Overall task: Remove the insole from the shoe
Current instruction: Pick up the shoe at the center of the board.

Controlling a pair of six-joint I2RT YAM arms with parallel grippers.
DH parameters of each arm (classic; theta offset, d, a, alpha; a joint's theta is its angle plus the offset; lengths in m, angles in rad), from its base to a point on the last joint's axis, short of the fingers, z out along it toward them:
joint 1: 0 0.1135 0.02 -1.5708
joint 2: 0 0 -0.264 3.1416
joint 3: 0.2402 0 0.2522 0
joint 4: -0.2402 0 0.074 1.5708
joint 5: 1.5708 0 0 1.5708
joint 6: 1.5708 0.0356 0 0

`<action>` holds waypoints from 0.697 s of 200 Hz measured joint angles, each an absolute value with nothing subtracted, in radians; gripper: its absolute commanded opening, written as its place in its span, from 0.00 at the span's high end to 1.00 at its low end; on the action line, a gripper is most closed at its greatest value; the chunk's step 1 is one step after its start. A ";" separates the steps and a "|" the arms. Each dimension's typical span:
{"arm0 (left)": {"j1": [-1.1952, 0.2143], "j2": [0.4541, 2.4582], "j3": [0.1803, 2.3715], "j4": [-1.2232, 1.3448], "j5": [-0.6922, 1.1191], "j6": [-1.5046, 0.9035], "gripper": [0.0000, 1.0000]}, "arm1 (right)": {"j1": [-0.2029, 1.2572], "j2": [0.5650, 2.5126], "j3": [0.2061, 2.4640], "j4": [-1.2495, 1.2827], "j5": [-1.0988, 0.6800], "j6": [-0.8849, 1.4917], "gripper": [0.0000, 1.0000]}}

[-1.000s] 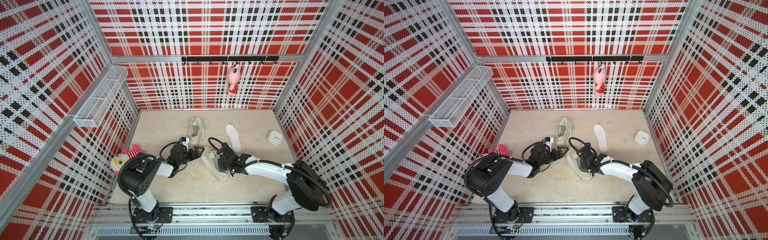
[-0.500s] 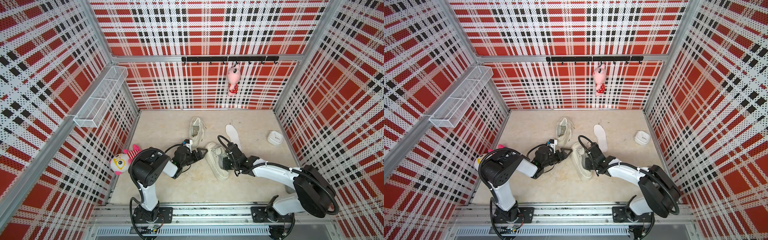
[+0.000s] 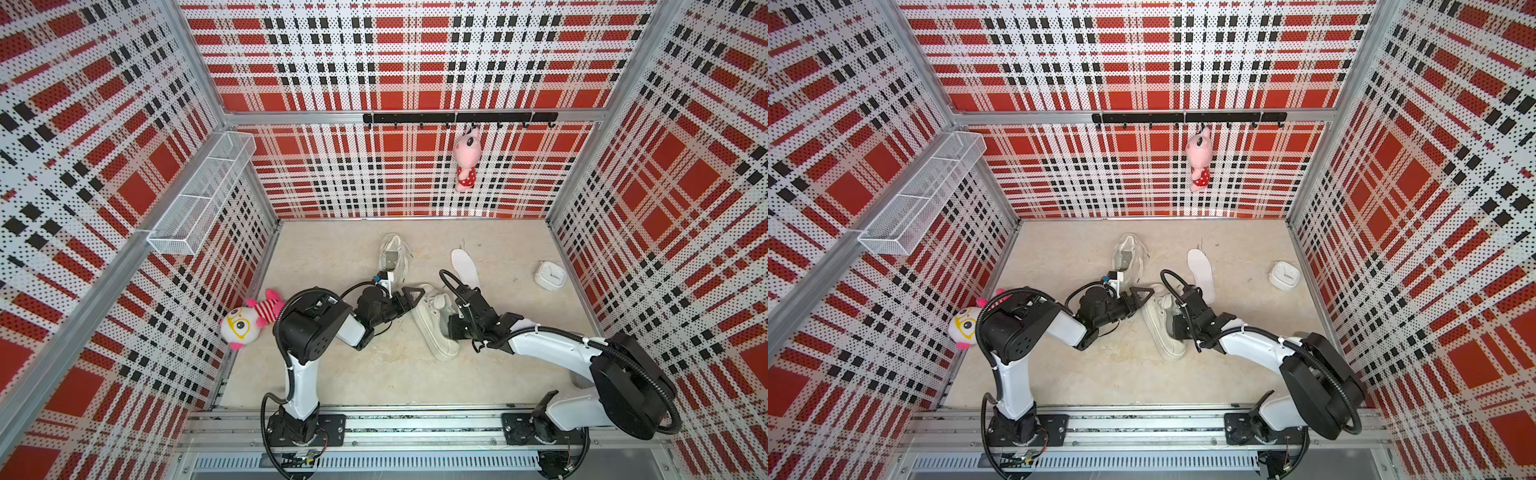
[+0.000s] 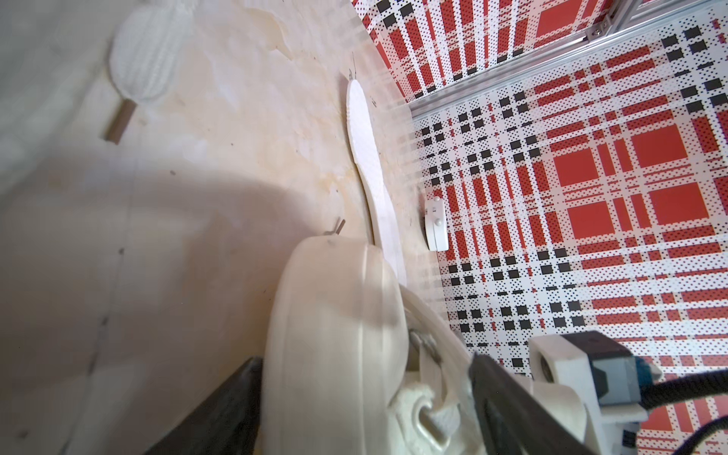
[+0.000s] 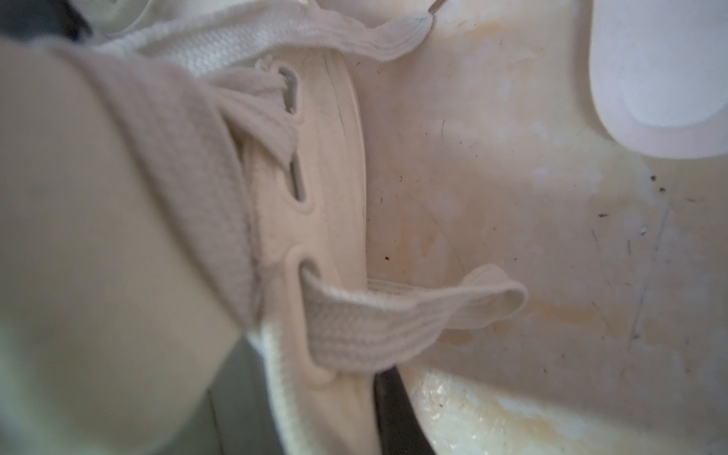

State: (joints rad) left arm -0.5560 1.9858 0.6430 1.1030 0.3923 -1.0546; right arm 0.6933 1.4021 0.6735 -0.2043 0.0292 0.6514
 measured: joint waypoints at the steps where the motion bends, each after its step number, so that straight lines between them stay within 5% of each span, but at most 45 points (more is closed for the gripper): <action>1: -0.556 1.988 0.645 1.103 0.393 -1.056 0.21 | 0.693 1.402 0.673 -0.204 0.029 0.651 0.90; 64: -0.564 2.072 0.727 1.107 0.401 -1.075 0.50 | 0.691 1.388 0.659 -0.189 0.022 0.645 0.84; 93: -0.565 2.071 0.722 1.111 0.403 -1.055 0.64 | 0.691 1.339 0.636 -0.192 0.014 0.633 0.69; 139: -0.574 1.999 0.684 1.110 0.384 -0.987 0.68 | 0.691 1.164 0.629 -0.252 0.004 0.604 0.43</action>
